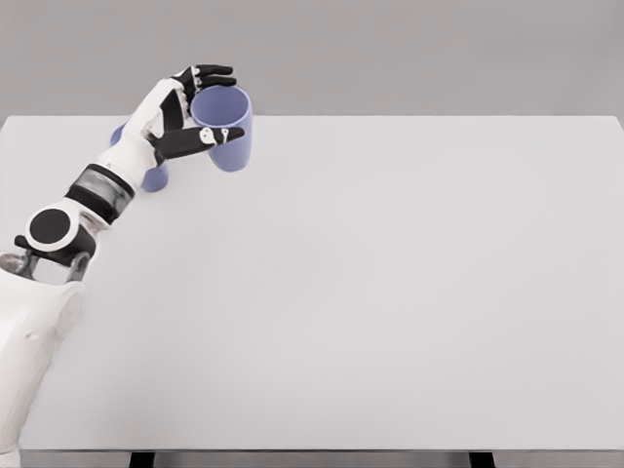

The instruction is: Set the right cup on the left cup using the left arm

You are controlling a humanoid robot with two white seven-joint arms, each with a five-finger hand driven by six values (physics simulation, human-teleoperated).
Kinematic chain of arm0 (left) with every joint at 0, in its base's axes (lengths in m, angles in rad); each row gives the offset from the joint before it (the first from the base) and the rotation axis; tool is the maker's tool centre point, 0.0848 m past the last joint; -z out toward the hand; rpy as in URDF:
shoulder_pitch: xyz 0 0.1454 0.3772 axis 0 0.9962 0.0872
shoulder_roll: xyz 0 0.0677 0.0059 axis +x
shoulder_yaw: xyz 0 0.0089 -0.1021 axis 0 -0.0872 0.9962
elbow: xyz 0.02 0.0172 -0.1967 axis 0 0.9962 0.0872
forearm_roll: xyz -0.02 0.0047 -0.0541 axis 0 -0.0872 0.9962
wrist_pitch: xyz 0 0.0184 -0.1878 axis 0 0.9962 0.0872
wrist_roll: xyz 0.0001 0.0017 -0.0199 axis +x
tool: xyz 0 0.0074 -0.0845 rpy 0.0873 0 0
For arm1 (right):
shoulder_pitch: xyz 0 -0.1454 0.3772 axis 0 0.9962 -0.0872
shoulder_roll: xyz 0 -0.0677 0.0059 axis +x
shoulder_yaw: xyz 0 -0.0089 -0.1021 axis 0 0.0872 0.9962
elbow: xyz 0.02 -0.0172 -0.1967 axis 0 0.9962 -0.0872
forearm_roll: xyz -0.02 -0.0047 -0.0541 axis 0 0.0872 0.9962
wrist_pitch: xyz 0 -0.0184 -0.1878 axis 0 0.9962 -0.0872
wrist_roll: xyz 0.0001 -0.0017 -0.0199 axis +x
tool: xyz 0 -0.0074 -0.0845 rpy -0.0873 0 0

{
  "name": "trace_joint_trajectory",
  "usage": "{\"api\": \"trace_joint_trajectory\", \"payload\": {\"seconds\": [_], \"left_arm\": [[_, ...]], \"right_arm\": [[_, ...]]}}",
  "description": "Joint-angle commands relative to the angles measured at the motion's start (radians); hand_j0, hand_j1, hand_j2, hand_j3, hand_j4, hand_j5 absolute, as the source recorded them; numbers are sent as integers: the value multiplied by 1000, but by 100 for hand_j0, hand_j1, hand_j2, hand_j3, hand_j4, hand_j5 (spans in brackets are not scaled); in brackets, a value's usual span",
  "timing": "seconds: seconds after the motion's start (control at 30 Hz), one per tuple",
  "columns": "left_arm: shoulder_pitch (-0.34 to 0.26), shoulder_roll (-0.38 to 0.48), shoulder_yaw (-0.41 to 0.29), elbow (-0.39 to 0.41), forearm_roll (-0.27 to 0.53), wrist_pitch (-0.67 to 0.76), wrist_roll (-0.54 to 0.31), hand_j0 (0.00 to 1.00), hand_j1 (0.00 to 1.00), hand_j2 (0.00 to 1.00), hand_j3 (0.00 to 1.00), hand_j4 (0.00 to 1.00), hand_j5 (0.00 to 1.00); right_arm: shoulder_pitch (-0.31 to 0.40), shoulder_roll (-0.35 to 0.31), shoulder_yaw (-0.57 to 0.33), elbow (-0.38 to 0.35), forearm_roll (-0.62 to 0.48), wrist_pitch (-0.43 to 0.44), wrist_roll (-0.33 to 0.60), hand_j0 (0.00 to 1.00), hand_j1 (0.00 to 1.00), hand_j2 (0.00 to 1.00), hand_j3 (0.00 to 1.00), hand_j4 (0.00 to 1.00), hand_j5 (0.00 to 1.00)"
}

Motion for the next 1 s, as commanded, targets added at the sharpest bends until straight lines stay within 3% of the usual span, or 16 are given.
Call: {"api": "trace_joint_trajectory", "payload": {"seconds": [0.0,0.3,0.53,0.97], "left_arm": [[-2,9,2,6,13,9,0,69,69,69,69,69,69],[-49,37,5,25,44,19,0,69,69,69,69,69,69],[-110,94,3,92,94,44,0,69,69,69,69,69,69],[-129,114,5,112,119,44,-1,69,69,69,69,69,69]], "right_arm": [[0,0,-1,0,0,0,0,100,100,100,100,100,100],[0,0,-1,0,0,0,0,100,100,100,100,100,100],[0,0,0,0,0,0,0,100,100,100,100,100,100],[0,0,0,0,0,0,0,100,100,100,100,100,100]]}}
